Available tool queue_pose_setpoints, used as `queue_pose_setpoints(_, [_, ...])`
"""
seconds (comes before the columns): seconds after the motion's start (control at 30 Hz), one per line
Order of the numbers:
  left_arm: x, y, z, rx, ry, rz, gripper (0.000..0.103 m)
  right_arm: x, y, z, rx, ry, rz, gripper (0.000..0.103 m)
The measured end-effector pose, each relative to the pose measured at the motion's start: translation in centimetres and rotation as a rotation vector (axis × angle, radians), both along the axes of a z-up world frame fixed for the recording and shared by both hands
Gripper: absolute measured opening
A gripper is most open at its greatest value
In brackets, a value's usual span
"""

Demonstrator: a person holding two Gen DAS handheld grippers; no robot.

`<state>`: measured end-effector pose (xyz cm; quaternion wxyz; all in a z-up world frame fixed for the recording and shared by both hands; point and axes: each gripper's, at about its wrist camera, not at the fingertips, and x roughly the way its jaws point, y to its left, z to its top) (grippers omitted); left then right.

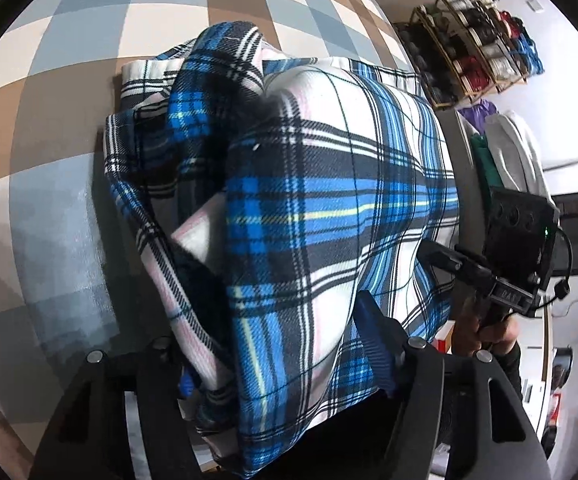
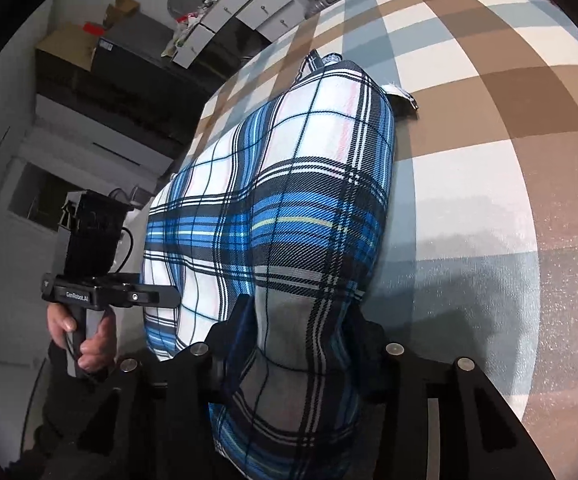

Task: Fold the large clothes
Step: 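Lift the plaid bundle with both grippers and carry it off the bed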

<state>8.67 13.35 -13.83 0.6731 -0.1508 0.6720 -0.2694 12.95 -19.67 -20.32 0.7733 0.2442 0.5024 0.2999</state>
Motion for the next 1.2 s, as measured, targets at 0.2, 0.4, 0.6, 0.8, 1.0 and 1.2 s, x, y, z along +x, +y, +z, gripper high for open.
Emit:
queue_pose_setpoints(0.2, [-0.6, -0.5, 1.1, -0.045, -0.030, 0.009, 0.041, -1.6, -0.7, 2.2, 0.119, -0.078, -0.015, 0.023])
queue_pose_setpoints(0.4, [-1.2, 1.6, 4.1, -0.094, -0.074, 0.027, 0.040, -2.9, 1.9, 7.0, 0.101, -0.167, 0.030, 0.021])
queue_pose_setpoints(0.6, [-2.3, 6.2, 9.0, -0.131, -0.147, 0.087, 0.040, -2.9, 6.8, 12.7, 0.103, -0.257, 0.087, 0.021])
queue_pose_setpoints(0.8, [-4.2, 14.4, 14.9, -0.121, -0.236, 0.195, 0.040, -2.3, 15.3, 18.8, 0.121, -0.356, 0.193, 0.021])
queue_pose_setpoints(1.0, [-7.1, 24.8, 19.7, -0.033, -0.317, 0.339, 0.040, -1.2, 26.8, 21.6, 0.240, -0.414, 0.316, 0.021])
queue_pose_setpoints(1.2, [-10.6, 34.4, 18.4, 0.095, -0.296, 0.499, 0.040, -0.8, 40.0, 17.4, 0.304, -0.353, 0.420, 0.021])
